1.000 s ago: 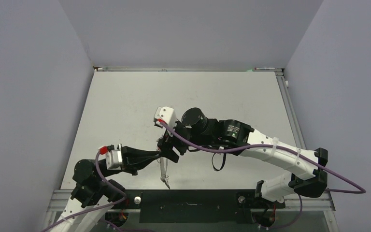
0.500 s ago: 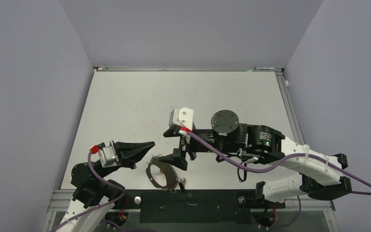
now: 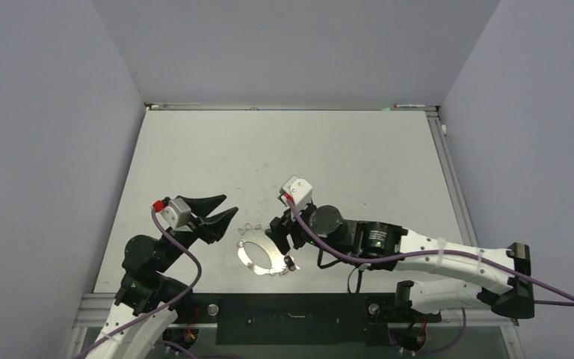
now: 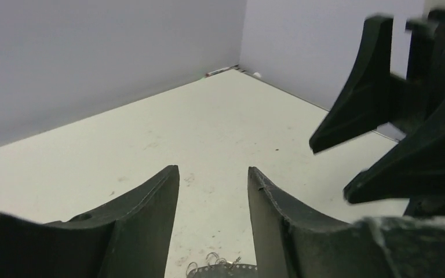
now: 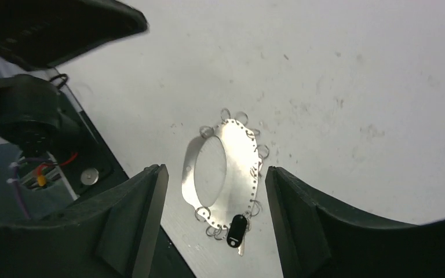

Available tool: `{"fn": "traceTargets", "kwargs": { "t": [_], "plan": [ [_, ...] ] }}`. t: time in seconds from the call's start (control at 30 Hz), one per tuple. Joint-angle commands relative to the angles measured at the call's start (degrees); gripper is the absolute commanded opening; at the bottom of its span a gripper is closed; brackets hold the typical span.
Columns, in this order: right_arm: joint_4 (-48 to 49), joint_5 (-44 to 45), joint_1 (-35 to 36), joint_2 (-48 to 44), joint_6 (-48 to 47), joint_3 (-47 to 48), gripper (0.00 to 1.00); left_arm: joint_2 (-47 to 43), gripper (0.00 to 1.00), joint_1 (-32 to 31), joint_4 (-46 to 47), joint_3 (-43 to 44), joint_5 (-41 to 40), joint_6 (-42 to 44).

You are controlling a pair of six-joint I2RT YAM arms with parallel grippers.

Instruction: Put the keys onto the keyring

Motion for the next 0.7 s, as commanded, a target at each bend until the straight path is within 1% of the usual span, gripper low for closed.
{"fn": "traceTargets", "kwargs": {
  "t": [0.0, 0.1, 0.27, 0.37, 0.5, 0.67],
  "plan": [
    [6.12, 3.92, -1.67, 7.29, 13.04, -4.44, 0.63, 1.42, 0.51, 1.41, -5.72, 3.74, -11.21, 0.59],
    [6.56, 0.76, -1.61, 14.94, 13.86, -3.18, 0.63, 2.06, 0.61, 1.83, -8.94, 4.33, -14.04, 0.74],
    [5.86, 0.5, -1.61, 26.96, 14.52, 0.76, 0.64, 2.08, 0.69, 1.94, -10.8, 4.85, -15.07, 1.15],
    [7.91, -4.15, -1.35, 32.46, 15.23, 2.31, 0.62, 1.84, 0.7, 1.9, -11.59, 5.05, -15.98, 1.61],
    [12.6, -9.67, -0.93, 36.85, 15.19, 3.22, 0.63, 1.53, 0.71, 1.96, -12.24, 5.14, -16.58, 2.29],
    [12.11, -11.81, -0.48, 42.85, 13.5, 6.19, 0.64, 0.54, 0.71, 1.99, -12.96, 5.27, -17.51, 2.61]
  ]
}}
